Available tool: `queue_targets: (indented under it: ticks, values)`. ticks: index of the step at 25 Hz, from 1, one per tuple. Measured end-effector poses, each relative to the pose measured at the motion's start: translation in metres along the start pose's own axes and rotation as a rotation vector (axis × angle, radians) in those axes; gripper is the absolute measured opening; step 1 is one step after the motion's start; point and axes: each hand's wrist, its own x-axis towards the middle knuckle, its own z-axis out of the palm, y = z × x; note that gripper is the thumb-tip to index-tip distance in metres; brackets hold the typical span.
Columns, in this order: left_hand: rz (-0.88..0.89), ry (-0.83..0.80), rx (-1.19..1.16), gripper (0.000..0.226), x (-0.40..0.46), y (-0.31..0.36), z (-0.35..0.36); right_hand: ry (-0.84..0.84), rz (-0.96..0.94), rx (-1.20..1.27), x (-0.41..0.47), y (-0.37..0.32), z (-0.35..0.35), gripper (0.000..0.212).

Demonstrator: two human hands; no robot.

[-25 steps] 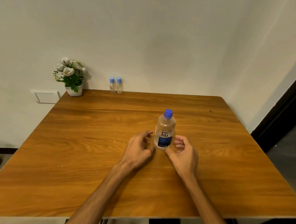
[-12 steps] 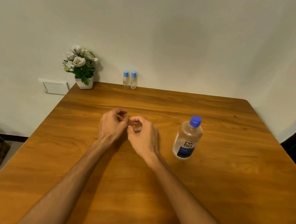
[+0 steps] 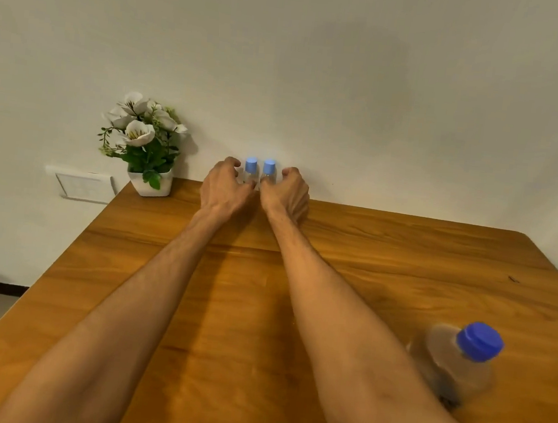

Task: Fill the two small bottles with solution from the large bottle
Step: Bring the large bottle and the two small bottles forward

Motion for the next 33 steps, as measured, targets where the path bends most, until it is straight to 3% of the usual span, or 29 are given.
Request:
queue_targets:
  ticks: [4,8,14,22,29,33]
  values:
    - [0.006,-0.002,-0.056,0.039,0.011,-0.006,0.023,0.038,-0.011,0.022,0.013,0.013,0.02,0.024]
    - [0.002,0.036,-0.13,0.033,-0.016,-0.007,0.016,0.04,-0.005,0.072,-0.005,0.016,0.002,0.024]
    - [-0.037,0.007,-0.238,0.024,-0.134,-0.003,-0.04,0.041,0.029,0.158,-0.129,0.027,-0.072,0.025]
    - [-0.008,-0.019,-0.267,0.034,-0.297,0.031,-0.094,-0.085,-0.083,0.138,-0.288,0.097,-0.18,0.028]
    - [0.019,0.003,-0.186,0.031,-0.338,0.039,-0.105,-0.028,-0.109,0.057,-0.302,0.109,-0.21,0.034]
    - [-0.011,-0.019,-0.165,0.031,-0.346,0.035,-0.101,-0.093,-0.124,0.036,-0.298,0.109,-0.207,0.038]
